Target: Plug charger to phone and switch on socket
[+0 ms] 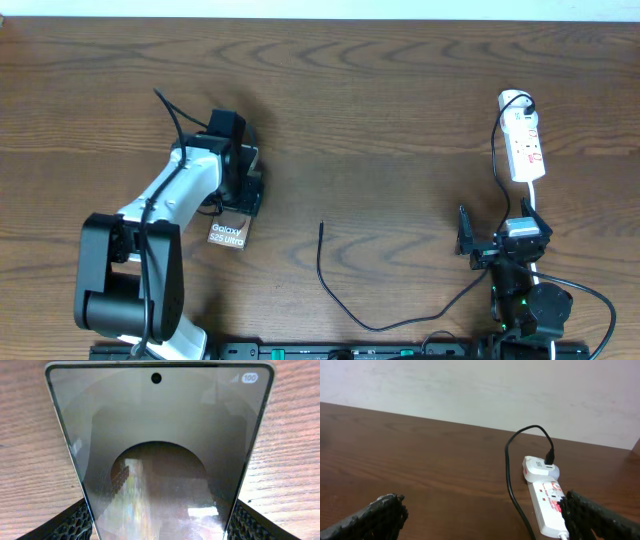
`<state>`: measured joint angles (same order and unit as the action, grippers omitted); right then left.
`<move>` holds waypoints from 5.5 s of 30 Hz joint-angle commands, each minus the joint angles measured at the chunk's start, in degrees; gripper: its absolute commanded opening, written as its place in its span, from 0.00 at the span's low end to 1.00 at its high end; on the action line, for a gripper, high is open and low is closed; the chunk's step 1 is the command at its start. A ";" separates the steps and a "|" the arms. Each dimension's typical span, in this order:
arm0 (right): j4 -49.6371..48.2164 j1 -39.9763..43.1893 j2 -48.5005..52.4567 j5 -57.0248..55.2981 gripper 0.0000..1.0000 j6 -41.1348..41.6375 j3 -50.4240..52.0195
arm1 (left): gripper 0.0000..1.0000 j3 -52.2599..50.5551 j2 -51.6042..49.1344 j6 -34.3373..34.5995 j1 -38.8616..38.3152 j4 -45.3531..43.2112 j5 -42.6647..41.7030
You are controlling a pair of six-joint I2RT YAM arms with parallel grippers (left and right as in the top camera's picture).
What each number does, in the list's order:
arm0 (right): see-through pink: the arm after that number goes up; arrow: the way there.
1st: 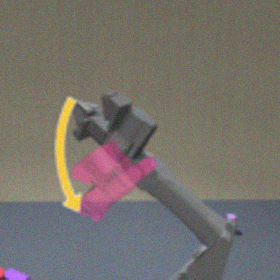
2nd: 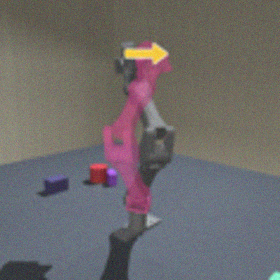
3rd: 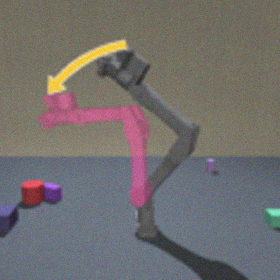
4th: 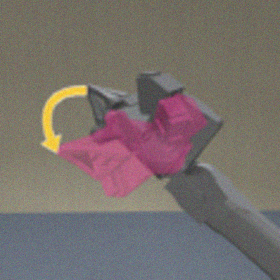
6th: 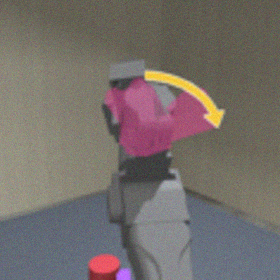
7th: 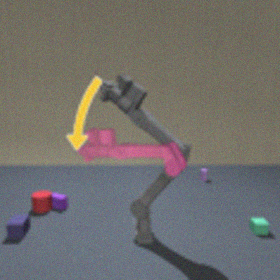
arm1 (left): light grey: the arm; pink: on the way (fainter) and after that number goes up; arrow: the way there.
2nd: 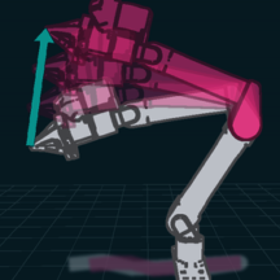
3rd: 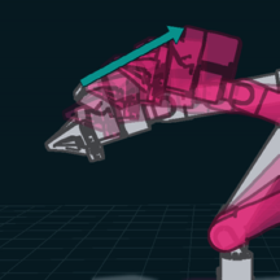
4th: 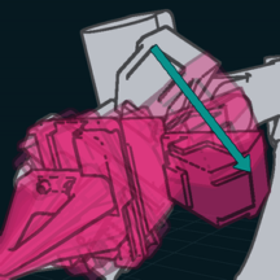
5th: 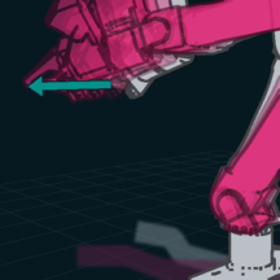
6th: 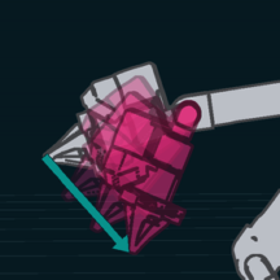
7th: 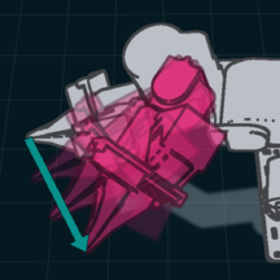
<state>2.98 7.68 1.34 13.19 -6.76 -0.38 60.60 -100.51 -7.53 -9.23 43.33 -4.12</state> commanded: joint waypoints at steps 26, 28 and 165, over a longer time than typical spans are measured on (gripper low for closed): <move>0.26 -0.22 -0.22 -0.15 0.99 -0.59 0.07 | 0.07 -2.38 1.29 0.55 -0.11 -3.89 0.11; 0.26 -0.22 -0.22 -0.13 0.99 -0.59 0.07 | 0.07 -2.95 1.29 0.55 -0.11 -4.70 0.11; 0.26 -0.22 -0.22 -0.13 0.99 -0.59 0.07 | 1.00 -13.88 1.27 0.55 -0.11 -7.06 -1.55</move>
<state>2.98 7.68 1.34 13.19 -6.74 -0.38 50.19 -96.53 -7.51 -9.65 35.77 -5.78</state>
